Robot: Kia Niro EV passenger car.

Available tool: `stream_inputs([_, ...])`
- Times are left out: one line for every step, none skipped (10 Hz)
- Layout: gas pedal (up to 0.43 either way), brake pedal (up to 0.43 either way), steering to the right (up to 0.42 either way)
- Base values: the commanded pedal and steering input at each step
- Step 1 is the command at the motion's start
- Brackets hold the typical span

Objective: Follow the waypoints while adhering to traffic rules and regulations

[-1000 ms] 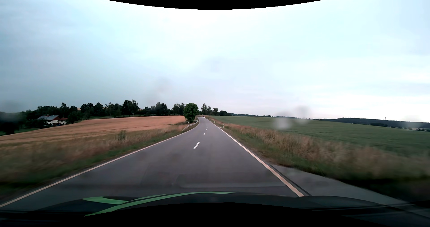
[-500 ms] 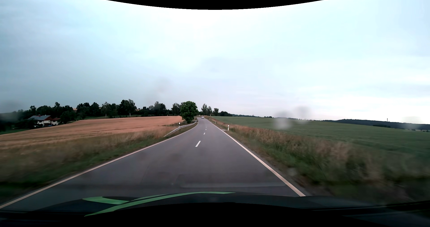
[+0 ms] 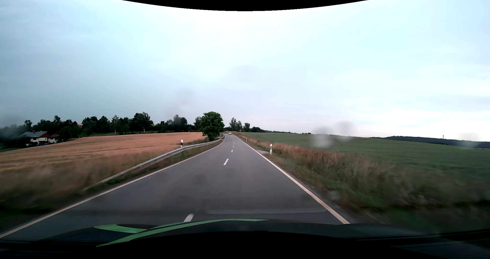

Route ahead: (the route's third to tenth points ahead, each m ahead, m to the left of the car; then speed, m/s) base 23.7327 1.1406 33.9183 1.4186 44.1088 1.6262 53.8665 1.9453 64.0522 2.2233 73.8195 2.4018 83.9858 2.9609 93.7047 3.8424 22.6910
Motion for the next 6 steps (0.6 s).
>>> stream_inputs([0.000,0.000,-0.002])
stream_inputs([0.000,0.000,-0.003])
stream_inputs([0.000,0.000,-0.005])
stream_inputs([0.000,0.000,-0.006])
stream_inputs([0.000,0.000,-0.005])
stream_inputs([0.000,0.000,-0.006])
